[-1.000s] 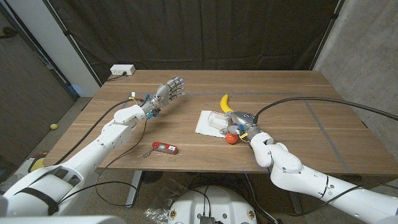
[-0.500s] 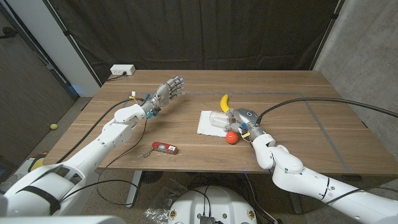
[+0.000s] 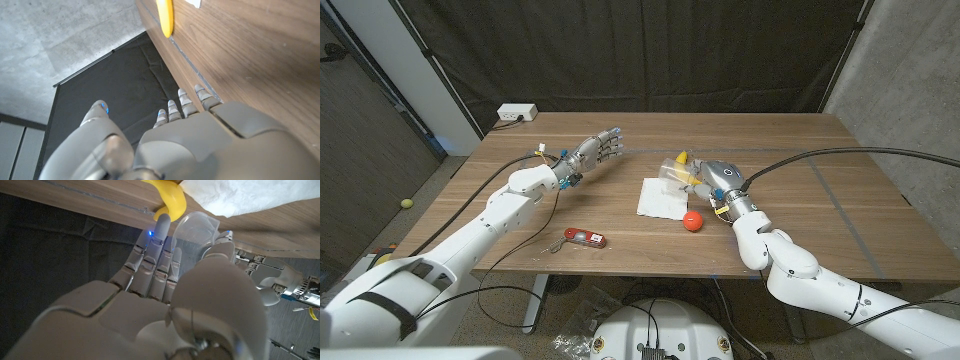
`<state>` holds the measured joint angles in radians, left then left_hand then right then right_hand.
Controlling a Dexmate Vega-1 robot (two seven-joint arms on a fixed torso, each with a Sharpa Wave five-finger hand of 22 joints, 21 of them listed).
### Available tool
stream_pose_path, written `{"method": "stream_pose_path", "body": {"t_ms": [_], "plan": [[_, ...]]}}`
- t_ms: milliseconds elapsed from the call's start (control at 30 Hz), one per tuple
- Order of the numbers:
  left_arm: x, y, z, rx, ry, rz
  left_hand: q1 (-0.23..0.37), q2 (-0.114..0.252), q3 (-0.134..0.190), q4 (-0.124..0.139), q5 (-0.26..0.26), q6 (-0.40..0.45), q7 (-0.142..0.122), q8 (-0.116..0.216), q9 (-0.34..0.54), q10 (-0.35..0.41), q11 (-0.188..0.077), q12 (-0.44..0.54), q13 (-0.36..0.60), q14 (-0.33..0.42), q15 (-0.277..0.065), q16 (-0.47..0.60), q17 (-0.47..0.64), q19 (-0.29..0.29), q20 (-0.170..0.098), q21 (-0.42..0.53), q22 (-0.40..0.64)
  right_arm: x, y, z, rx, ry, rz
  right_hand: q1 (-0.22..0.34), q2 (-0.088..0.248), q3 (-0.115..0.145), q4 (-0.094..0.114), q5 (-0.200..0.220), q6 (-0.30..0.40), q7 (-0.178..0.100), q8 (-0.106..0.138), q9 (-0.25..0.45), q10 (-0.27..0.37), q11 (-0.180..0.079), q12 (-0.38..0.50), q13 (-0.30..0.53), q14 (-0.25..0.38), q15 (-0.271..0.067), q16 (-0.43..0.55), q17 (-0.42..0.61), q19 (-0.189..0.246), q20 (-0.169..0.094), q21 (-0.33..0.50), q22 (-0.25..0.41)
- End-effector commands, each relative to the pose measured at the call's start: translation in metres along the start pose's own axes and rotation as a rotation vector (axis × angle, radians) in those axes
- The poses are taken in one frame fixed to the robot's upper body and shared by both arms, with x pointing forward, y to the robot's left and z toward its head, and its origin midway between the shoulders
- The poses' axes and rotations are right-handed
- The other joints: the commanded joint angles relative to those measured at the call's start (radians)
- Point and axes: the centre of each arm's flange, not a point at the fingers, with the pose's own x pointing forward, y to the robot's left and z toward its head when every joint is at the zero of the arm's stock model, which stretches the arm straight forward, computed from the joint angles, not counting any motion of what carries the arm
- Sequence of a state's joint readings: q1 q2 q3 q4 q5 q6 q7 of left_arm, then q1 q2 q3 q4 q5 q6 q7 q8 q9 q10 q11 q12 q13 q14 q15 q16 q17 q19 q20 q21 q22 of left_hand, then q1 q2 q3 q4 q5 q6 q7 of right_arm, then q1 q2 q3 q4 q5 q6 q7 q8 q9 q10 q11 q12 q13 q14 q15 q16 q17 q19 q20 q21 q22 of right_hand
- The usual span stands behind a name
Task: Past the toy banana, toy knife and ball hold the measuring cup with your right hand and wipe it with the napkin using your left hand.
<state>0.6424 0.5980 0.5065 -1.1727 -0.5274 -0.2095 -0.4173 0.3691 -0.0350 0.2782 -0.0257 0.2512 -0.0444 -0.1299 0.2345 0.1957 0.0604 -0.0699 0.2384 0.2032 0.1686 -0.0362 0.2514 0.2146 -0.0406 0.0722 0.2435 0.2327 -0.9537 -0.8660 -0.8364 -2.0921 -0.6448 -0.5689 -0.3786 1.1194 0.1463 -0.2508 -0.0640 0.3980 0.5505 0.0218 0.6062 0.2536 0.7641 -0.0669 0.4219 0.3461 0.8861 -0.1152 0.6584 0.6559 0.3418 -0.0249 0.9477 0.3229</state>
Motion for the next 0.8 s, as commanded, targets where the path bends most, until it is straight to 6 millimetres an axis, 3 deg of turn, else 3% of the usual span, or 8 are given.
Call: {"method": "stream_pose_path", "body": {"t_ms": [33,333,533,800], "plan": [[0.001,-0.008,0.045,0.356,0.165,-0.053,0.068,0.021,0.019,-0.033,-0.008,0.078,-0.017,0.028,0.003,0.042,-0.037,0.013,0.012,-0.023,-0.005,-0.006,0.025,-0.068,0.0,0.0,0.033,-0.006,-0.025,-0.008,-0.119,0.022,-0.085,-0.022,0.012,0.045,0.041,0.0,0.131,-0.116,0.012,0.002,0.021,-0.002,0.007,0.006,0.016,-0.116,0.004,0.007,-0.006,-0.003,0.015,0.008],[0.003,-0.021,0.073,0.616,0.232,-0.101,0.154,0.011,0.034,-0.085,-0.016,0.095,-0.03,0.03,0.004,0.049,-0.071,0.01,0.019,-0.111,0.019,-0.036,0.036,-0.116,0.028,0.006,0.056,-0.009,-0.027,-0.011,-0.13,0.047,-0.085,-0.019,0.012,0.048,0.04,-0.001,0.133,-0.12,0.015,0.002,0.025,-0.006,0.004,0.008,0.026,-0.115,0.003,0.01,-0.008,-0.006,0.025,0.009],[0.006,-0.033,0.085,0.729,0.214,-0.127,0.189,-0.007,0.033,-0.107,-0.014,0.089,-0.032,0.026,0.005,0.028,-0.085,-0.001,0.019,-0.133,0.026,-0.041,0.036,-0.101,0.037,0.017,0.057,-0.011,-0.026,-0.012,-0.126,0.058,-0.091,-0.019,0.01,0.049,0.04,-0.002,0.129,-0.119,0.013,0.001,0.019,-0.007,-0.002,0.009,0.025,-0.115,0.0,0.011,-0.012,-0.006,0.029,0.009],[0.012,-0.054,0.105,0.916,0.157,-0.143,0.256,-0.028,0.036,-0.135,-0.002,0.128,-0.073,0.039,0.006,0.044,-0.102,-0.001,0.016,-0.123,-0.004,-0.033,0.035,-0.078,0.035,0.03,0.055,-0.013,-0.025,-0.012,-0.104,0.066,-0.105,-0.019,0.009,0.049,0.041,-0.003,0.119,-0.117,0.011,0.001,0.014,-0.006,-0.008,0.011,0.021,-0.115,-0.005,0.012,-0.017,-0.006,0.034,0.007]]}}
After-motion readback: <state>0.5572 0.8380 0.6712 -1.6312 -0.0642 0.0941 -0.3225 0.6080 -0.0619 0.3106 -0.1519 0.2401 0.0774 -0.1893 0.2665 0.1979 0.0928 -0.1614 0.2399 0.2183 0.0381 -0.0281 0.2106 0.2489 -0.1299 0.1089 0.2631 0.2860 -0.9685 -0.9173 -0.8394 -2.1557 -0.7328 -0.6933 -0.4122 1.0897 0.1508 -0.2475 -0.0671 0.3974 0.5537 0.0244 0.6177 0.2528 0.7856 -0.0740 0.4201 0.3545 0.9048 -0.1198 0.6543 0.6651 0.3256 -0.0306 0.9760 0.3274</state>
